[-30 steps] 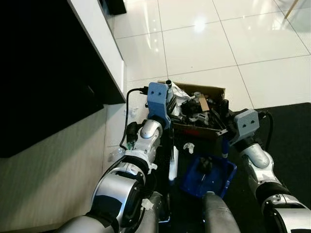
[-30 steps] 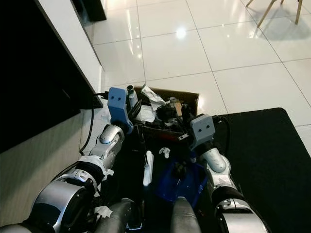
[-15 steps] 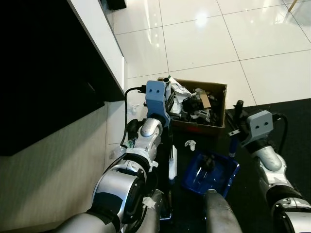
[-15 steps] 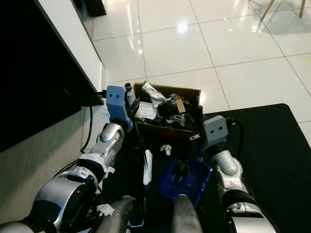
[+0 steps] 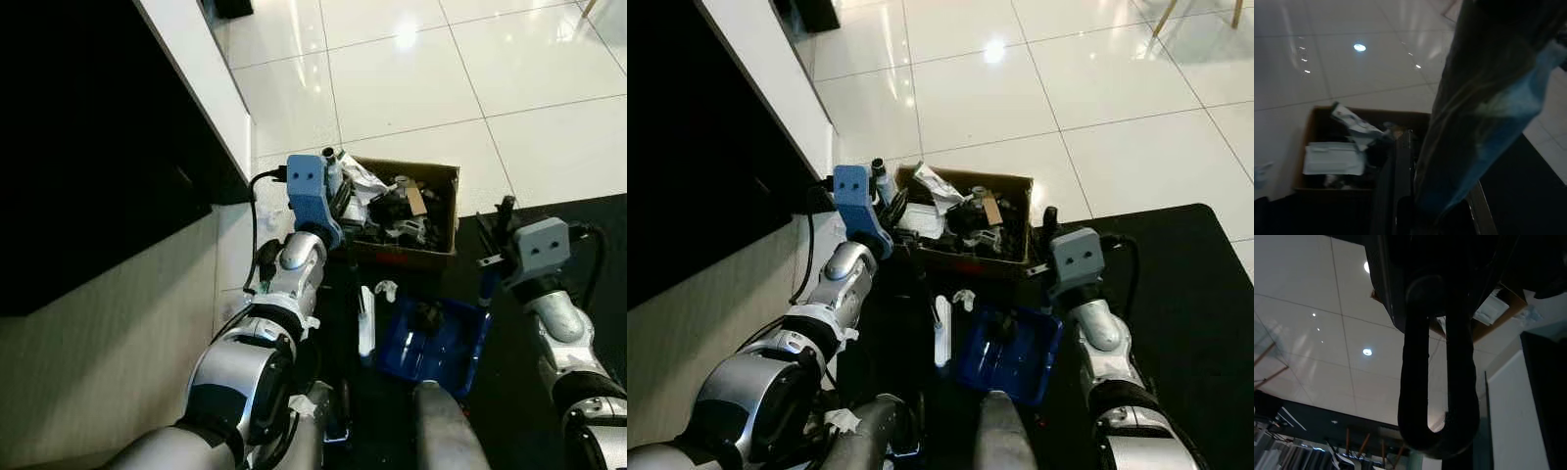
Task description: Sweep floor
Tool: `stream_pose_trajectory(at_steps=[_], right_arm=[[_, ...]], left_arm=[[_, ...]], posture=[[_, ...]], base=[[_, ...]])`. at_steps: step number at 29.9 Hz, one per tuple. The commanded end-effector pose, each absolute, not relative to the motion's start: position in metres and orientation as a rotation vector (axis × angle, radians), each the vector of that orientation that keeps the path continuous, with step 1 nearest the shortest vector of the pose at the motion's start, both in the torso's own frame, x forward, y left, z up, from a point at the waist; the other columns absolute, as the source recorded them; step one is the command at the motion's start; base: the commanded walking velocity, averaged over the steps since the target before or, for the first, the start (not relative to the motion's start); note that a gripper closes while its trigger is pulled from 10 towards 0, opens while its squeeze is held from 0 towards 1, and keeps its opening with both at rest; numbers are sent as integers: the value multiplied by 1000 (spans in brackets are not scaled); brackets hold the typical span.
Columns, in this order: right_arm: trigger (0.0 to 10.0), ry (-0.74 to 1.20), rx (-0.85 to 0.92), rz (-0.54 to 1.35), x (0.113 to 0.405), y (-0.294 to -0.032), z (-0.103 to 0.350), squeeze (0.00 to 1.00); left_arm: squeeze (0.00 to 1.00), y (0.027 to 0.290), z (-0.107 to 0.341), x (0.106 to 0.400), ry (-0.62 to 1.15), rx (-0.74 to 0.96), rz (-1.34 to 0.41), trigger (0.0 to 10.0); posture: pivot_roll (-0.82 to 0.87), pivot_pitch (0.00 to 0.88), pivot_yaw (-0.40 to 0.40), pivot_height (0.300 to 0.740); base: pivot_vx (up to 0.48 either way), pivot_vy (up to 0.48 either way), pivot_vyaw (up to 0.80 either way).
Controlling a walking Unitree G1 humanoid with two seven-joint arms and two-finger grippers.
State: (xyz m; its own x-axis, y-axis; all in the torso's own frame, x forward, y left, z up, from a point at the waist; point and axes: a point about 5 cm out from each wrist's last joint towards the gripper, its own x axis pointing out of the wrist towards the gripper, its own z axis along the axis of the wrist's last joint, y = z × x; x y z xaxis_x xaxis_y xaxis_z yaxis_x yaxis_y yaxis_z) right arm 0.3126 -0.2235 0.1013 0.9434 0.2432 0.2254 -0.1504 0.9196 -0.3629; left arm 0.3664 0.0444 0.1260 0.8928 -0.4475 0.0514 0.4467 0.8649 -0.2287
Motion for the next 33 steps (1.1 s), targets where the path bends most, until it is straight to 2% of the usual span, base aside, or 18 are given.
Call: stream_pose_trajectory(at_steps=[1,6,11,19,24,28,33], right_arm=[[10000,-245,-409,276,306,-217,91,0],[10000,-249,-526,330,303,-219,93,0],[10000,-251,-576,332,304,-229,99,0],[10000,-242,-579,373,302,-229,97,0],[10000,-230,-606,401,300,-226,93,0],[10000,-227,-608,398,301,-226,93,0],[10000,-229,-606,394,302,-226,94,0]], left_arm=[[0,-17,124,344,57,-377,-625,10000],[0,-24,123,338,59,-430,-680,10000],[0,-24,125,339,36,-385,-702,10000],[0,11,148,362,-102,-207,-618,10000],[0,37,164,377,-149,-182,-538,10000],[0,40,165,379,-136,-195,-508,10000],[0,32,163,378,-122,-183,-456,10000]], posture=[[-185,271,154,740],[-182,268,151,740],[-185,264,144,740],[-170,270,144,740],[-161,271,149,740],[-161,277,146,740],[-173,280,147,740]], base=[[0,0,0],[0,0,0],[0,0,0],[0,0,0],[0,0,0],[0,0,0],[0,0,0]])
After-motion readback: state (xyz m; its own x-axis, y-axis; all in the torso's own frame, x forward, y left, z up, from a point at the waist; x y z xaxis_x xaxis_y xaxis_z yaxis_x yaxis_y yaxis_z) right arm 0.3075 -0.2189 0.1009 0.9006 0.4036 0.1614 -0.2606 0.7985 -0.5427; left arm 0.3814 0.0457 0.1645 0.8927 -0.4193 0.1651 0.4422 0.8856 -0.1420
